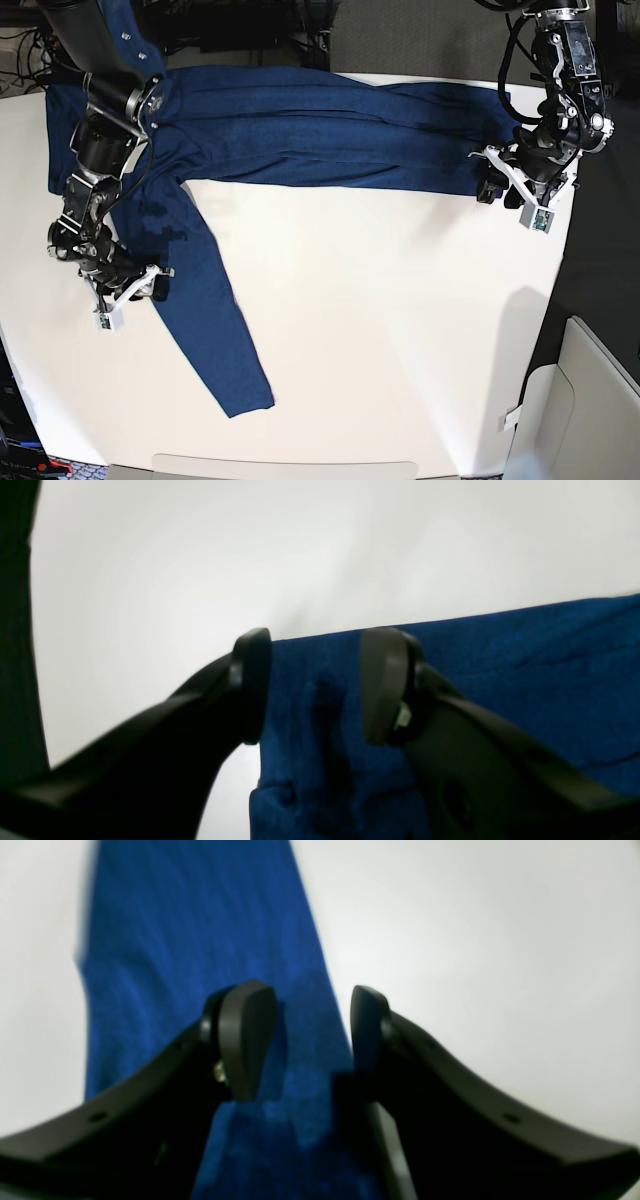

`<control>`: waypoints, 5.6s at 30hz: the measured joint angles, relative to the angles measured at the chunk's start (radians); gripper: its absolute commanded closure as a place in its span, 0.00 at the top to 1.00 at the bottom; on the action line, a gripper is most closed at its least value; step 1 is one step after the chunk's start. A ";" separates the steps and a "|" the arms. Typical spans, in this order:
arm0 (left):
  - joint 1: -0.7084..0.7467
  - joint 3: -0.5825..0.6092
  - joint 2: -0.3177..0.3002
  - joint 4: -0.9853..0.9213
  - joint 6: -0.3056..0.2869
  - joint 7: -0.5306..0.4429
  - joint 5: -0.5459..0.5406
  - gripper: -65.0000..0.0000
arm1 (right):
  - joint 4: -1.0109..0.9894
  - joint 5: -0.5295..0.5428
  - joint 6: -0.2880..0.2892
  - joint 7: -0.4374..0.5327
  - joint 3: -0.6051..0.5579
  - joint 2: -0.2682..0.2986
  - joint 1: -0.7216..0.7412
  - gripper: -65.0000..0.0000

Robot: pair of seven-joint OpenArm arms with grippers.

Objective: Fold the T-shirt properly
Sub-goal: 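Grasp the loose sleeve cuff with the right gripper, then lay the sleeve across the folded body with the right gripper, then release the sleeve and withdraw the right gripper toward the collar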

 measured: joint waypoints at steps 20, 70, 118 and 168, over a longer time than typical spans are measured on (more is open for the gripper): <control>0.000 0.000 0.000 0.000 -0.002 -0.001 0.000 0.44 | 0.430 0.463 0.003 -0.439 -0.243 -0.053 -0.251 0.04; 0.022 0.002 0.041 -0.002 -0.003 -0.001 0.000 0.44 | 0.718 0.565 -0.004 -0.471 -0.274 0.006 -0.412 0.27; 0.020 -0.132 0.041 -0.002 0.001 0.000 0.002 0.44 | 0.619 0.764 0.002 -0.472 -0.952 -0.299 -0.269 0.01; 0.050 -0.231 0.039 -0.045 -0.010 0.144 -0.013 0.58 | 0.928 0.703 -0.001 -0.431 -0.564 0.187 -0.488 0.41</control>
